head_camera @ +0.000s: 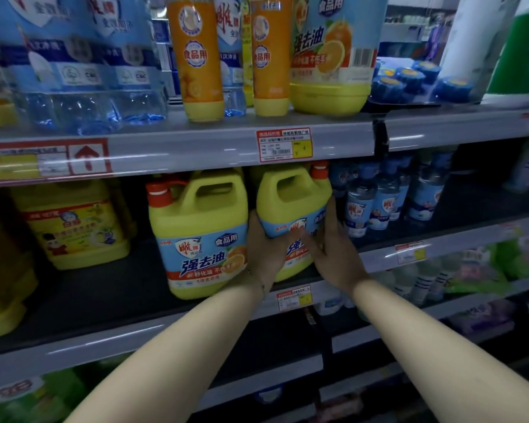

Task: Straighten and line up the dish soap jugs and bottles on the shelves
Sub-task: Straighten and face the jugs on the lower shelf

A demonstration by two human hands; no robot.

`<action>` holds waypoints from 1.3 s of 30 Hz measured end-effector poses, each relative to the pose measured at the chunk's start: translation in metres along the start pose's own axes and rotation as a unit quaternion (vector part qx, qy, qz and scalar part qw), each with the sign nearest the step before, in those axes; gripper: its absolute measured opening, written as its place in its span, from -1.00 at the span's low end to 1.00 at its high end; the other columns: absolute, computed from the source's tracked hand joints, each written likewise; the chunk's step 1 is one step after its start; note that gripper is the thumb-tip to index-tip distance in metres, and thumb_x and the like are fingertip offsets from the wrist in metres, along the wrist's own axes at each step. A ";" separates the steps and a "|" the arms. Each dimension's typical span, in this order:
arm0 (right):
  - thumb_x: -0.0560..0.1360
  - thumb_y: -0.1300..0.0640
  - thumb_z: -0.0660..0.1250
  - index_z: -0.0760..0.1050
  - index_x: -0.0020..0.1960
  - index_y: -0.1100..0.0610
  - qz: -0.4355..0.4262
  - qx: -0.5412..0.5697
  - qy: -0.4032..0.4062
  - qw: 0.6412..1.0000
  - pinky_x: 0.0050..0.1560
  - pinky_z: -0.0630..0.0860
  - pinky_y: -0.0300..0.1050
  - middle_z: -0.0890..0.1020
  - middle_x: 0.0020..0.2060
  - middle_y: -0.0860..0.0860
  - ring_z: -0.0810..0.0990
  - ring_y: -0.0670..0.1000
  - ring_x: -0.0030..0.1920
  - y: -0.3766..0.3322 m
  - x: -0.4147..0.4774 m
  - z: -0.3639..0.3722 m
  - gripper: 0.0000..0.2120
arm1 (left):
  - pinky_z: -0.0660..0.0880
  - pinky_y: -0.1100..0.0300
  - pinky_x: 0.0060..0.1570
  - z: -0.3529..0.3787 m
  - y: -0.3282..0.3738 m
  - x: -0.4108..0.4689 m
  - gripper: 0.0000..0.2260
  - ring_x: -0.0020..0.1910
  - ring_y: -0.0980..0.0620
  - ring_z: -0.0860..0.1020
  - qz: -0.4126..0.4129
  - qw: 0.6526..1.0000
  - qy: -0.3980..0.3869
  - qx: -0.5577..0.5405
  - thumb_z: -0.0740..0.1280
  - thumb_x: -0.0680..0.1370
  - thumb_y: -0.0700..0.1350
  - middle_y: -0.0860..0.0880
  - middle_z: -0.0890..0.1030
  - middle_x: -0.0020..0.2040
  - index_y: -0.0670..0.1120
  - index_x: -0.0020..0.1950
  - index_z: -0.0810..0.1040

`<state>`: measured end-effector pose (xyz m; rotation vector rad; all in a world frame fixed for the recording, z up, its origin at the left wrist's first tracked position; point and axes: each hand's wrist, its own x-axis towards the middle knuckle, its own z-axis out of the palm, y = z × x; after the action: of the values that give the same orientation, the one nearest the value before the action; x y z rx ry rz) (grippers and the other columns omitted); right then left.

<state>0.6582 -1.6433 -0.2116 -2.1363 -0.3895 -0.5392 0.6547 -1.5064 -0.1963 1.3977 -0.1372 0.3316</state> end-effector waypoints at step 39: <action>0.46 -0.16 0.35 0.28 0.27 0.04 -0.036 0.140 -0.165 0.976 0.19 0.52 0.02 0.55 0.20 -0.05 0.54 -0.09 0.19 -0.054 0.027 0.085 -0.49 | 0.58 0.00 0.08 -0.197 0.018 -0.025 -0.28 0.16 0.09 0.59 -0.035 0.974 -0.029 0.223 0.63 0.14 0.15 0.10 0.60 0.15 0.16 0.20 0.38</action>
<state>0.6763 -1.5414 -0.2058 -1.9405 -0.6876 -0.1529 0.6060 -1.3150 -0.2209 1.8538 -0.0619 0.2732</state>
